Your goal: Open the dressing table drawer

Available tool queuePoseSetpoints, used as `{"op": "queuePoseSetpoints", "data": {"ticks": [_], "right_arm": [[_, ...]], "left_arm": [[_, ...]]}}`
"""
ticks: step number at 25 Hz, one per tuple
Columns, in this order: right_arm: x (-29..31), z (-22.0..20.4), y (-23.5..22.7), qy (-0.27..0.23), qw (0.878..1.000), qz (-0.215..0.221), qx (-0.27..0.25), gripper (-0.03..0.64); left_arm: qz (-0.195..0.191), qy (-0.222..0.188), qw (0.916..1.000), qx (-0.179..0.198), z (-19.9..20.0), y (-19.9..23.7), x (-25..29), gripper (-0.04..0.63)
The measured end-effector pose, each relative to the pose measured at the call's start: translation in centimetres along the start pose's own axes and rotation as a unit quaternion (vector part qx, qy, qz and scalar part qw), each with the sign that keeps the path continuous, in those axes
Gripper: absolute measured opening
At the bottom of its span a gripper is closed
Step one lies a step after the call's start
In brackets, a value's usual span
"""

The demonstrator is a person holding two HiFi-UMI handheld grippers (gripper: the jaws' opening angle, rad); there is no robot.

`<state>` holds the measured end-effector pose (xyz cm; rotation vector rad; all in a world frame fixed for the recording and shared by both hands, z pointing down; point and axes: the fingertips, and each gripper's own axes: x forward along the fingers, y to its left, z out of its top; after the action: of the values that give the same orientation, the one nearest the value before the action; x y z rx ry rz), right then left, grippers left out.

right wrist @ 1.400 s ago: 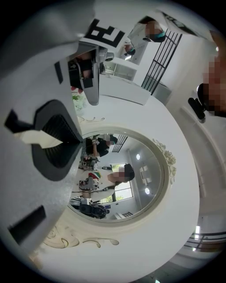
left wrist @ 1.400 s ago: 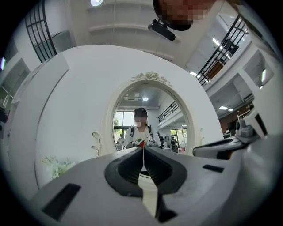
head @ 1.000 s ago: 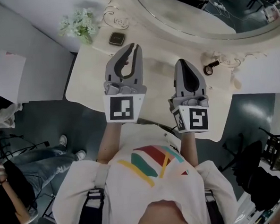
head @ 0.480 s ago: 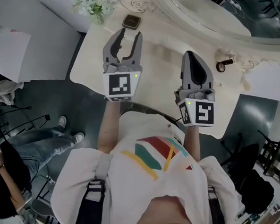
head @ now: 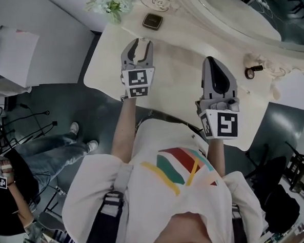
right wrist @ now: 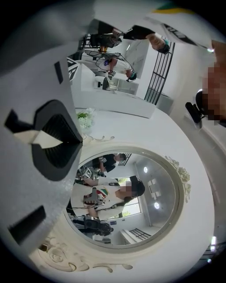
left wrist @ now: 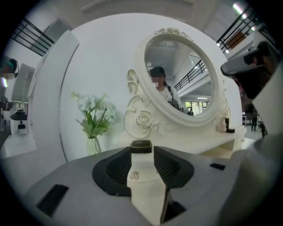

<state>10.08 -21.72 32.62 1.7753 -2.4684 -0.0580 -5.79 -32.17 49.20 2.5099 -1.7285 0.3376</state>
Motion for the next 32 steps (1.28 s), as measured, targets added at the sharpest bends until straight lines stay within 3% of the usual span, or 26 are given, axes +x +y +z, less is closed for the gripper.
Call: {"op": "queuePoseSetpoints", "data": {"ticks": [7,10,21,25,32], "right_arm": [[0.2,-0.8,-0.3,0.015,1.0,-0.003,-0.001,0.0],[0.3,-1.2,-0.5,0.021,1.0,-0.006,-0.001,0.0],[0.9,-2.6,-0.4,0.039,0.999,0.001,0.001,0.0],[1.1,-2.7,-0.3,0.04,0.999,0.002,0.001,0.0],[1.1,-3.1,0.2,0.047,0.999,0.01,-0.001,0.0]], "left_arm": [[-0.008,0.098,0.995,-0.022,-6.5,0.7,2.7,0.144],[-0.008,0.119,0.9927,-0.019,-7.9,1.2,3.7,0.143],[-0.019,0.143,0.9896,0.0,-9.4,2.0,5.8,0.141],[-0.026,0.152,0.988,0.016,-9.5,2.0,5.9,0.103],[-0.036,0.154,0.987,0.028,-9.5,1.9,6.0,0.097]]}}
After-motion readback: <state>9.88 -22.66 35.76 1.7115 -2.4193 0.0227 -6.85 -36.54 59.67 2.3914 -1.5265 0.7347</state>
